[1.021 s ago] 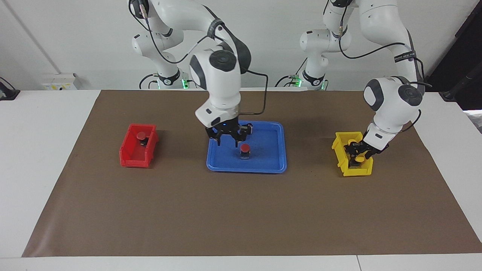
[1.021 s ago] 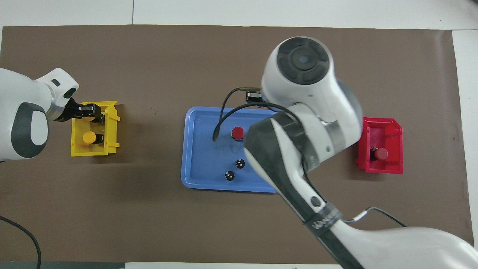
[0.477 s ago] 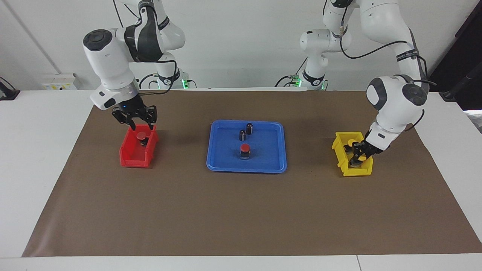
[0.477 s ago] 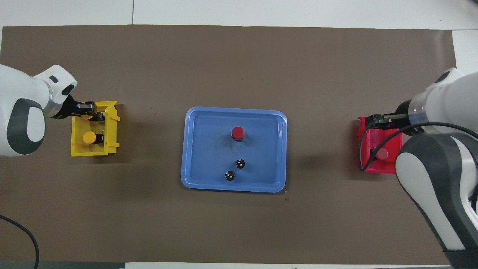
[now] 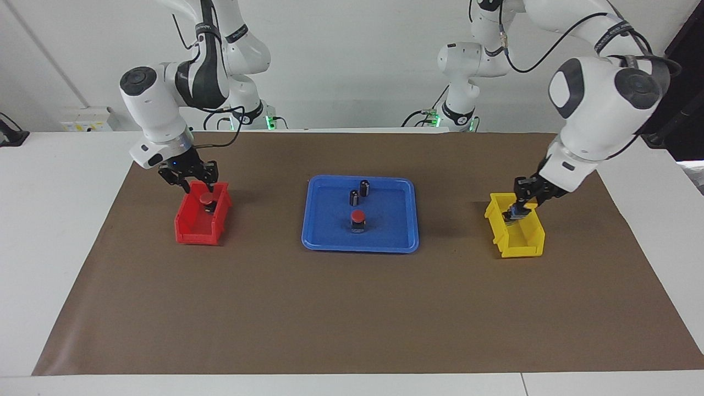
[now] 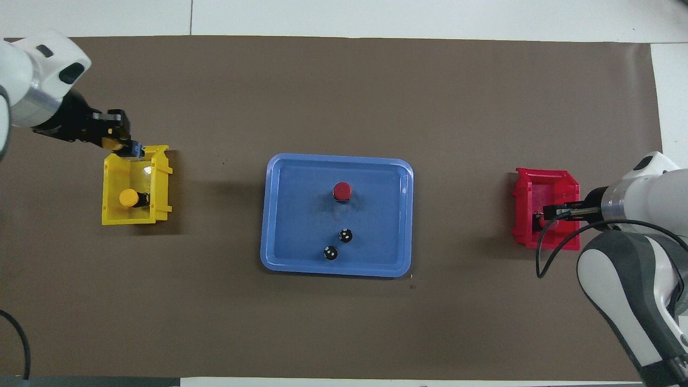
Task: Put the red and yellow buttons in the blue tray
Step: 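Place the yellow button in the tray while the right gripper grasps red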
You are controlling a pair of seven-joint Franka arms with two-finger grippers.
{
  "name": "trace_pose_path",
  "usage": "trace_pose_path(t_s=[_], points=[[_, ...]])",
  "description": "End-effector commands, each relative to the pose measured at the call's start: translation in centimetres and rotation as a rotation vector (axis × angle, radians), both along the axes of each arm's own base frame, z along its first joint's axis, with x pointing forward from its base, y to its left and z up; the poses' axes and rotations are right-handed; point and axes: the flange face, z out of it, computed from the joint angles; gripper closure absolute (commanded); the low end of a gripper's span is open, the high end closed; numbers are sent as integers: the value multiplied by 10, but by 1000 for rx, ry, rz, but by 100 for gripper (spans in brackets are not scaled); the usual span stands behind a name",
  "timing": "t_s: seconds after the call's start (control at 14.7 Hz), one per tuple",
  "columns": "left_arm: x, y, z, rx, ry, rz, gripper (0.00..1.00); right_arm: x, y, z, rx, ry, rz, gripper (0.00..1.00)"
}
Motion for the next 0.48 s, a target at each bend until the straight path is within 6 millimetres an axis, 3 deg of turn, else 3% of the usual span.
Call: trace_pose_path(t_s=[0.0,0.2,0.41], points=[[-14,-71,-20,13,0,-49,98,3,-3,-21,2,-4,2,36],[-45,-143,-52,-3,-26,-2,98,4,-3,-26,0,-19,3,37],[-50,-180,-91,-8,-34,29,98,3,-10,-27,0,-19,-8,37]])
